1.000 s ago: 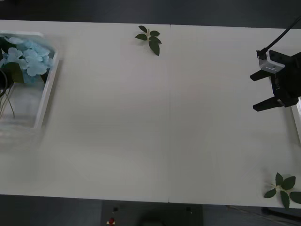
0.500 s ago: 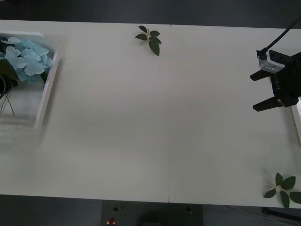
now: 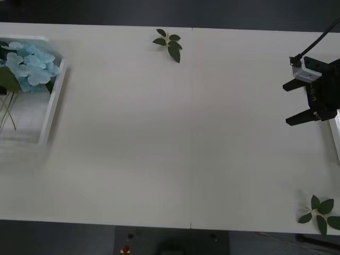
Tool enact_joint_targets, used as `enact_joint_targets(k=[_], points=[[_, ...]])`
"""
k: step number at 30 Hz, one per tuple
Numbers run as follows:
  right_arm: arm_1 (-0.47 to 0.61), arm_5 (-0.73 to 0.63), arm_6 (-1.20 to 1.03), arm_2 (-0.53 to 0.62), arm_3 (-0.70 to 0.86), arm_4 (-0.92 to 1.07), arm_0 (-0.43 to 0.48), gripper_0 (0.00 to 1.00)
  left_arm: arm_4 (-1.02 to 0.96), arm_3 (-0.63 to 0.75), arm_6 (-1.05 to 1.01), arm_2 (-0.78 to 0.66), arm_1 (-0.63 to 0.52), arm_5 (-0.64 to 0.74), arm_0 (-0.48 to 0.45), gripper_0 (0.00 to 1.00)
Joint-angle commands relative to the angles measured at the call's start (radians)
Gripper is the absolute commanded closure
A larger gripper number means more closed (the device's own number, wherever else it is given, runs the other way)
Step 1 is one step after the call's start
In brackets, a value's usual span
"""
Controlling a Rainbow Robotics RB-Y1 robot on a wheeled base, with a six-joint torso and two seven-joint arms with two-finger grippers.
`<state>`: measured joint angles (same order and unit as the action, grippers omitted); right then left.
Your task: Put the red flowers into the right box and the blue flowers into the left box
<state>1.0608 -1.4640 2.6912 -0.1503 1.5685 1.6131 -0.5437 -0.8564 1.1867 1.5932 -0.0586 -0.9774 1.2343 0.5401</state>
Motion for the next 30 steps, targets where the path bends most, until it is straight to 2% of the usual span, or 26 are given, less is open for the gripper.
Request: enact_joint_targets(k=[1, 6, 12, 15, 22, 30], points=[[0.018, 0.004, 0.014, 0.015, 0.018, 0.001, -0.006, 0.04, -0.032, 0.034, 0.097, -0.095, -0.086, 0.142, 0.063, 0.00], [0.018, 0.004, 0.014, 0.015, 0.018, 0.001, -0.006, 0.04, -0.042, 0.085, 0.214, -0.254, -0.098, 0.267, 0.100, 0.00], [0.018, 0.004, 0.014, 0.015, 0.018, 0.001, -0.006, 0.04, -0.162, 0.163, 0.294, -0.359, -0.096, 0.317, 0.121, 0.00], [0.018, 0.004, 0.014, 0.015, 0.018, 0.001, -0.006, 0.04, -0.279, 0.186, 0.291, -0.359, -0.084, 0.315, 0.123, 0.00], [0.018, 0.004, 0.014, 0.015, 0.018, 0.001, -0.006, 0.04, -0.836, 0.126, 0.303, -0.270, -0.047, 0.214, 0.123, 0.00], [0.018, 0.004, 0.014, 0.015, 0.018, 0.001, -0.006, 0.04, -1.096, 0.142, 0.406, -0.162, 0.051, 0.198, 0.127, 0.00]])
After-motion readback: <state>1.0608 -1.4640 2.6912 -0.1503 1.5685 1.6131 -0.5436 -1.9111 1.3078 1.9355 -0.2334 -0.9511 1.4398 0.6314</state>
